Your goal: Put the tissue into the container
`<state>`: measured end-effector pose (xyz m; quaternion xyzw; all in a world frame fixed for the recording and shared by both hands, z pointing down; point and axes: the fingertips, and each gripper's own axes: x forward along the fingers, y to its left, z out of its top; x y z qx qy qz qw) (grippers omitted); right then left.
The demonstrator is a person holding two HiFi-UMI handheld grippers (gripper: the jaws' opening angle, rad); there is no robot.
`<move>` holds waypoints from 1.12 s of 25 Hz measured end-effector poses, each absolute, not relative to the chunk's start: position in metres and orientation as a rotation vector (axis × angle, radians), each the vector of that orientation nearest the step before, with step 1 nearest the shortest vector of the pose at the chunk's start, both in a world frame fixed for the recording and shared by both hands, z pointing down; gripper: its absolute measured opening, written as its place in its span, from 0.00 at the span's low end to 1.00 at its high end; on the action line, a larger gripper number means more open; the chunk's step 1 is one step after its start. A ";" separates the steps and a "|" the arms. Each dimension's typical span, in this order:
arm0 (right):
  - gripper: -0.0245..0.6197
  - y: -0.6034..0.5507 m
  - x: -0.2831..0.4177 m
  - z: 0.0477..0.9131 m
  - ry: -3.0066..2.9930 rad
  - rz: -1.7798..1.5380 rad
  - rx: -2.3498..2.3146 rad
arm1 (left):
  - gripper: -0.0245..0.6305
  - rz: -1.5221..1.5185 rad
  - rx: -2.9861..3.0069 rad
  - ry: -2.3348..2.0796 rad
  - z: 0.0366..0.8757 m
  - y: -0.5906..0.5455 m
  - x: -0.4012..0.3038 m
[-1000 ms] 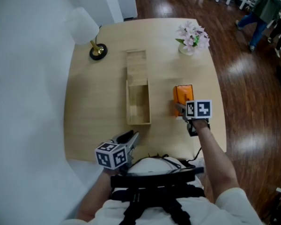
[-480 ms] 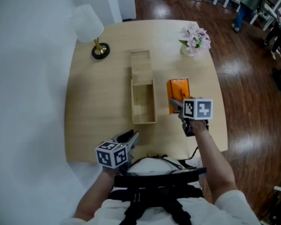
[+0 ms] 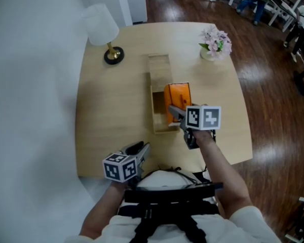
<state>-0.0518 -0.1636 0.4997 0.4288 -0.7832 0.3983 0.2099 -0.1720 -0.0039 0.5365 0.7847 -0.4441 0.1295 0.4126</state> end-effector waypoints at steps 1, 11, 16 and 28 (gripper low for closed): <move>0.65 -0.162 -0.058 0.502 -2.175 1.115 1.186 | 0.24 0.325 1.975 -1.116 0.537 -0.004 -0.175; 0.64 -0.151 -0.088 0.525 -2.127 1.110 1.174 | 0.24 0.317 1.973 -1.115 0.540 0.001 -0.196; 0.64 -0.149 -0.092 0.540 -2.094 1.079 1.178 | 0.24 0.317 1.974 -1.120 0.541 0.004 -0.203; 0.63 -0.157 -0.100 0.553 -2.038 1.063 1.263 | 0.24 0.340 1.986 -1.114 0.540 0.015 -0.209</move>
